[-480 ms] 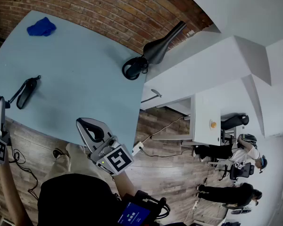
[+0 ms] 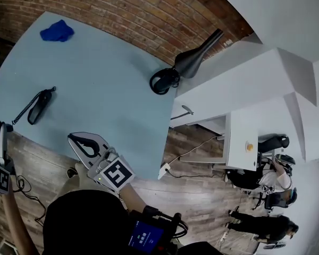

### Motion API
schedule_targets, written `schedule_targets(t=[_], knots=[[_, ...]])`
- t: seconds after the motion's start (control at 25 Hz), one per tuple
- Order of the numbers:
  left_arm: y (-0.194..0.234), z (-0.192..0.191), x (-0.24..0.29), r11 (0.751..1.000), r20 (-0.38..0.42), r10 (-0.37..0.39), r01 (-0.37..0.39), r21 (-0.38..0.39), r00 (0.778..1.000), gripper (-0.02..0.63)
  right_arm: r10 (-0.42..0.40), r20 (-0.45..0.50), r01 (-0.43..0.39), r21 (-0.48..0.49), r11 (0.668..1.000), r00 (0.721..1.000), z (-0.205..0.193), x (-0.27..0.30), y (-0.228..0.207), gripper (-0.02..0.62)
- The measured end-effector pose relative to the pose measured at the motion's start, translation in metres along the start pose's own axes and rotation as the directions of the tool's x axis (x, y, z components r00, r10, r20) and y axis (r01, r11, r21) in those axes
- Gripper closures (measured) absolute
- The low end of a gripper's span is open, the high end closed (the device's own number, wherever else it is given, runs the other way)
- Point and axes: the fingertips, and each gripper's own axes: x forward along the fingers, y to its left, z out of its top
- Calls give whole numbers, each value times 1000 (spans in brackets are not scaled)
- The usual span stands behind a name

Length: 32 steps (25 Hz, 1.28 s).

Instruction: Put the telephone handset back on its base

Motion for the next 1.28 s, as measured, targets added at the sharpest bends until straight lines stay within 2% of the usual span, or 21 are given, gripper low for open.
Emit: schedule_targets(t=[0.32, 0.44, 0.56, 0.72, 0.92, 1.28], knots=[[11, -9, 16, 1000, -50, 13, -13, 16, 999, 334, 56, -11, -55, 60, 997, 998, -14, 33, -30, 577], [9, -16, 25, 999, -50, -6, 8, 39, 999, 334, 68, -27, -66, 67, 996, 997, -29, 33, -48, 577], [13, -24, 29, 1000, -63, -4, 5, 17, 998, 334, 83, -36, -82, 43, 996, 996, -45, 37, -60, 577], [17, -32, 27, 1000, -94, 11, -9, 20, 995, 334, 81, -32, -78, 96, 992, 996, -55, 37, -64, 577], [17, -59, 41, 1000, -142, -14, 16, 16, 990, 334, 19, -60, -12, 112, 994, 998, -76, 32, -85, 577], [42, -110, 56, 996, -240, -67, 79, 37, 968, 334, -109, -115, 126, 152, 980, 987, -105, 23, -96, 577]])
